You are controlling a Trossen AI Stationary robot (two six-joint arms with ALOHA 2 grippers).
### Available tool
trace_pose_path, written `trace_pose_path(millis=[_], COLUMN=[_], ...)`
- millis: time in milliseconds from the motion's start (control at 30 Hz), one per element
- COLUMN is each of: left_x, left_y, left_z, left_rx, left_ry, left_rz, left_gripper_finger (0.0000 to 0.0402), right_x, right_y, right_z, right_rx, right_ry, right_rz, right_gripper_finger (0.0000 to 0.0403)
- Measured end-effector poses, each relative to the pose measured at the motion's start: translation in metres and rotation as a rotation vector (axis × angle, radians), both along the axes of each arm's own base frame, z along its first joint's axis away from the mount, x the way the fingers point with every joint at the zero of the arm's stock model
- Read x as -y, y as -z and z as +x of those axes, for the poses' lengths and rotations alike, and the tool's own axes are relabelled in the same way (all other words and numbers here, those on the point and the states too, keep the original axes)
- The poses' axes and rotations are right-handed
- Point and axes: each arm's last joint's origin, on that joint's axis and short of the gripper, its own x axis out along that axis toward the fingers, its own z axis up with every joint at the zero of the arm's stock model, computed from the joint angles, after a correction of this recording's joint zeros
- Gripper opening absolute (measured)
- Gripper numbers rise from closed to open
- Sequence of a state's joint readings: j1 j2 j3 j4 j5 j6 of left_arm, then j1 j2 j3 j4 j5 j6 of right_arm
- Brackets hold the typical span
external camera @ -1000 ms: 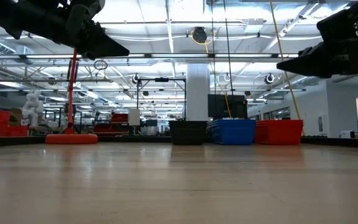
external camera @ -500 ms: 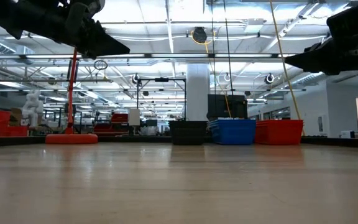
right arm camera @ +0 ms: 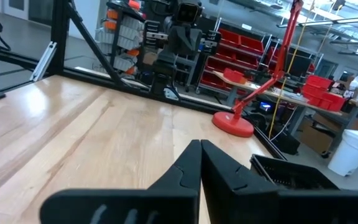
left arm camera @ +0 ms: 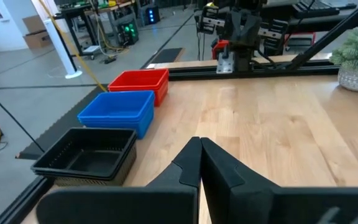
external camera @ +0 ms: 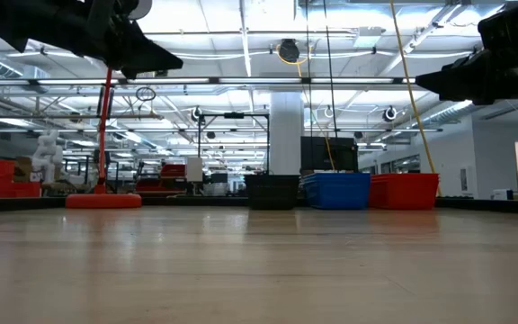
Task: Stack baskets by color
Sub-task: Return to Home Position
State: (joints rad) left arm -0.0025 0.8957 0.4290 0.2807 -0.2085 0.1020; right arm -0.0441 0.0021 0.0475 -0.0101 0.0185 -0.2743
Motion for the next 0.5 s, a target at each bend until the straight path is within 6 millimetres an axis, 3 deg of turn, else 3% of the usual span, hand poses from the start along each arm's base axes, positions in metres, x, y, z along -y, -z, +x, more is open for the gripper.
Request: trace_pose_path(millis=[300, 500], left_x=[0.006, 0.006], left_y=[-0.01, 0.009], left_z=[-0.028, -0.046], left_rx=[0.021, 0.103], left_ry=[0.036, 0.048], left_rz=[0.002, 0.031], left_gripper_finger=[0.0004, 0.0006], right_x=[0.0, 0.0], right_y=[0.002, 0.002], right_z=[0.0, 0.0], right_rx=[-0.014, -0.014], right_ry=[0.0, 0.0], right_rz=[0.036, 0.038], right_gripper_finger=[0.0, 0.0])
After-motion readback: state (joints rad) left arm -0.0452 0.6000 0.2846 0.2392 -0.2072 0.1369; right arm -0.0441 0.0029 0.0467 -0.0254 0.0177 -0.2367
